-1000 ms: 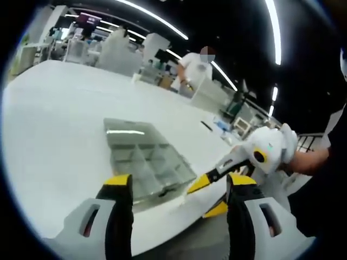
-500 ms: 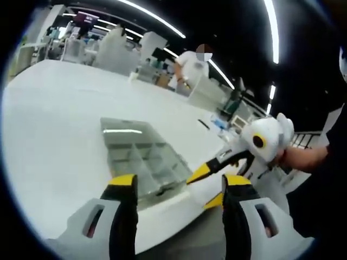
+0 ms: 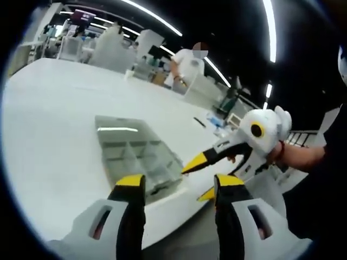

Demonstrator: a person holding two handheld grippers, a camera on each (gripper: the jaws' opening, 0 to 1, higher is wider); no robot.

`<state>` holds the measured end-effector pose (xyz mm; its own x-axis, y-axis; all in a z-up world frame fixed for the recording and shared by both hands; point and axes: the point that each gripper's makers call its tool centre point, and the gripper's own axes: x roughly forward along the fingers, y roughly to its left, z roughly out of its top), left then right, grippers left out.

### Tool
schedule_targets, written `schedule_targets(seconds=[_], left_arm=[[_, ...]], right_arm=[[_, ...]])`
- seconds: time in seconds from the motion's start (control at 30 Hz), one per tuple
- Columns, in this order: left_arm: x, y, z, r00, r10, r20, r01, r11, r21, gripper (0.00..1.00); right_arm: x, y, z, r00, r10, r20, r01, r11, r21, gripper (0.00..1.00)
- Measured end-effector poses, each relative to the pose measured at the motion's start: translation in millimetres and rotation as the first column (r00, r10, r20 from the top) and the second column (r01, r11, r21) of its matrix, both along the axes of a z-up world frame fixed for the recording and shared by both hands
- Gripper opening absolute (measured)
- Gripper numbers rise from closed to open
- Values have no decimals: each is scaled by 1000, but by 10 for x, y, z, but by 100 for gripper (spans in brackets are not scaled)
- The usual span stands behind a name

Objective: Insert the divider into the dual guide fixture by aligning both edges with the guide slots and pushing it downward to the bottom, including one-sided entry, uneven engagement, binding, and posture correction.

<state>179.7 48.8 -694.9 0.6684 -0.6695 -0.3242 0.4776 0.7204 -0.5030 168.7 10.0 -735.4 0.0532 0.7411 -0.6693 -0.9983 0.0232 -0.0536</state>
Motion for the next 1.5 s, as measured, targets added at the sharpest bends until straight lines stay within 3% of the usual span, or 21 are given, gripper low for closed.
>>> schedule_targets(seconds=[0.7, 0.97, 1.1, 1.3, 1.43, 1.5], left_arm=[[-8, -173, -10, 997, -45, -57, 41, 997, -62, 12], [-23, -210, -46, 994, -50, -101, 41, 995, -90, 5], [-38, -233, -68, 987, -61, -146, 43, 992, -121, 2], [-47, -229, -83, 984, -61, -168, 39, 990, -135, 1], [-56, -230, -94, 983, -58, -171, 36, 991, -128, 0], [-60, -157, -181, 982, -35, -185, 25, 998, -54, 0]], right_arm=[[64, 137, 262, 998, -24, 60, 20, 998, 62, 28], [57, 145, 278, 996, -17, 86, 12, 999, 52, 28], [48, 149, 264, 988, 17, 153, -21, 1000, 20, 28], [53, 156, 264, 982, 23, 186, -25, 1000, 8, 28], [46, 168, 252, 976, 40, 214, -37, 999, -15, 28], [59, 147, 233, 972, 41, 230, -32, 999, -44, 28]])
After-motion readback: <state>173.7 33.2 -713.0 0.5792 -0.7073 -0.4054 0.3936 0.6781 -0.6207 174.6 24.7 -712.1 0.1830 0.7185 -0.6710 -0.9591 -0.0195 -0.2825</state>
